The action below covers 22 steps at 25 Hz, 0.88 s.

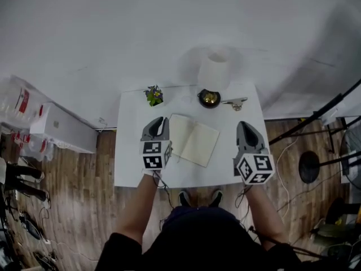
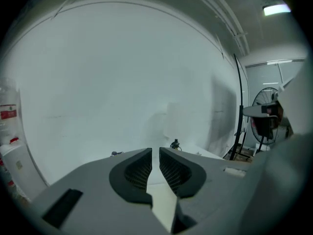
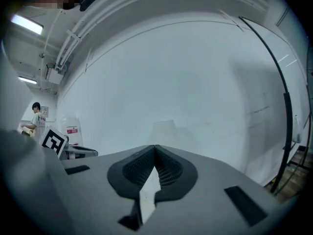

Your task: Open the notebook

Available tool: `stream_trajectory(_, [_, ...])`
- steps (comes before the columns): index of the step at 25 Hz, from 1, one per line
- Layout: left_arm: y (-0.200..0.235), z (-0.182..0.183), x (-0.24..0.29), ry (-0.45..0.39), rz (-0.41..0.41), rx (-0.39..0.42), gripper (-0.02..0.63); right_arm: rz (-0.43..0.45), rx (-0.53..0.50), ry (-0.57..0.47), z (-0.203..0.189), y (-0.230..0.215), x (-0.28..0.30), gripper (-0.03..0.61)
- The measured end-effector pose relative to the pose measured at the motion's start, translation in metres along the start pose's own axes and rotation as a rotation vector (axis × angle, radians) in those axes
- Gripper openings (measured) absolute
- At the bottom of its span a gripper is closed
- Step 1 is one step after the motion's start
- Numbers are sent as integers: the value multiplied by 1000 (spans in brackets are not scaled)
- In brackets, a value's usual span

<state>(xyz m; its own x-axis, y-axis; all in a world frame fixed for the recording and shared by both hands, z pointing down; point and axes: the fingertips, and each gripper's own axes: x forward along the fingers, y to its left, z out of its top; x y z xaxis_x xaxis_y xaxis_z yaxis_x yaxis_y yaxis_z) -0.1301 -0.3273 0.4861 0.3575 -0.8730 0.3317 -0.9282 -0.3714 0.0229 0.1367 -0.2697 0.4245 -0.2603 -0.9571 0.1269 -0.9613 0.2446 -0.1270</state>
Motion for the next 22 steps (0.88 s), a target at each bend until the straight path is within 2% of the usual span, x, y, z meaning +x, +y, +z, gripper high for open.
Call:
stream_trajectory(5, [-27,63,-28,-132,0,-20,43,75,-34,-72,36,12,3,5])
stream_trajectory(10, [-46,121,-56,-241,4,14,37,130,-83,-166,77,27,-2,5])
stream_trajectory(17, [-63,164,-84,-338,2,38,34,172,-137,-230,110,41,-12,5])
stream_trajectory(22, [-69,167,-96,-359,-1,25,32,172,-148,-243,118,40,-21,5])
